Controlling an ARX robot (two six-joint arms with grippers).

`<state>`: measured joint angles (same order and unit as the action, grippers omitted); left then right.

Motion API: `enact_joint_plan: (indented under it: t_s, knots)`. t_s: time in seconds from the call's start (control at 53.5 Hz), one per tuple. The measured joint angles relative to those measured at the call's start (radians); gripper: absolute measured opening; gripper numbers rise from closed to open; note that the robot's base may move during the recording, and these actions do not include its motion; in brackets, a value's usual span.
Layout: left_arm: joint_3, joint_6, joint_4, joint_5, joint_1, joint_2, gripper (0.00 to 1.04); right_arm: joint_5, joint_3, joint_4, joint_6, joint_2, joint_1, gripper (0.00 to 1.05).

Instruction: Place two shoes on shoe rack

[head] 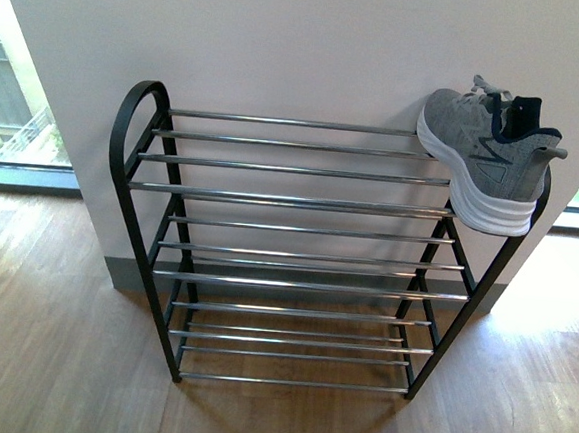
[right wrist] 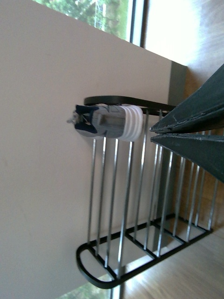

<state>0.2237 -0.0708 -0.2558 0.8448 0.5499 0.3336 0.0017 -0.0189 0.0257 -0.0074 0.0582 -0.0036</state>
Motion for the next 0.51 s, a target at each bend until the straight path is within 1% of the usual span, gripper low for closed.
enact_joint_plan:
  t_s: [0.056, 0.224, 0.243, 0.393, 0.412, 0.449, 0.468, 0.486, 0.505]
  knots:
    - [0.0, 0.0, 0.0, 0.001, 0.0, 0.0, 0.02, -0.002, 0.0, -0.019, 0.0, -0.046, 0.0, 0.02]
    - [0.0, 0.0, 0.0, 0.001, 0.0, 0.0, 0.02, -0.002, 0.0, -0.023, 0.0, -0.052, 0.002, 0.02]
    - [0.0, 0.0, 0.0, 0.001, 0.0, 0.0, 0.02, -0.002, 0.0, -0.023, 0.0, -0.052, 0.002, 0.03]
    - [0.0, 0.0, 0.0, 0.0, 0.0, 0.0, 0.02, -0.002, 0.0, -0.023, 0.0, -0.052, 0.002, 0.34]
    - [0.0, -0.013, -0.004, -0.011, -0.002, 0.001, 0.02, -0.002, 0.0, -0.023, 0.0, -0.052, 0.002, 0.38]
    - [0.026, -0.109, -0.067, -0.131, -0.027, 0.027, 0.02, -0.001, 0.0, -0.023, 0.0, -0.052, 0.002, 0.47]
    - [0.029, -0.122, -0.069, -0.145, -0.03, 0.032, 0.02, -0.001, 0.0, -0.023, 0.0, -0.052, 0.002, 0.5]
    - [0.042, -0.214, -0.058, -0.233, -0.037, 0.082, 0.02, -0.001, 0.0, -0.023, 0.0, -0.052, 0.002, 0.54]
    - [0.05, -0.267, -0.035, -0.277, -0.037, 0.117, 0.02, -0.002, 0.0, -0.023, 0.0, -0.052, 0.002, 0.59]
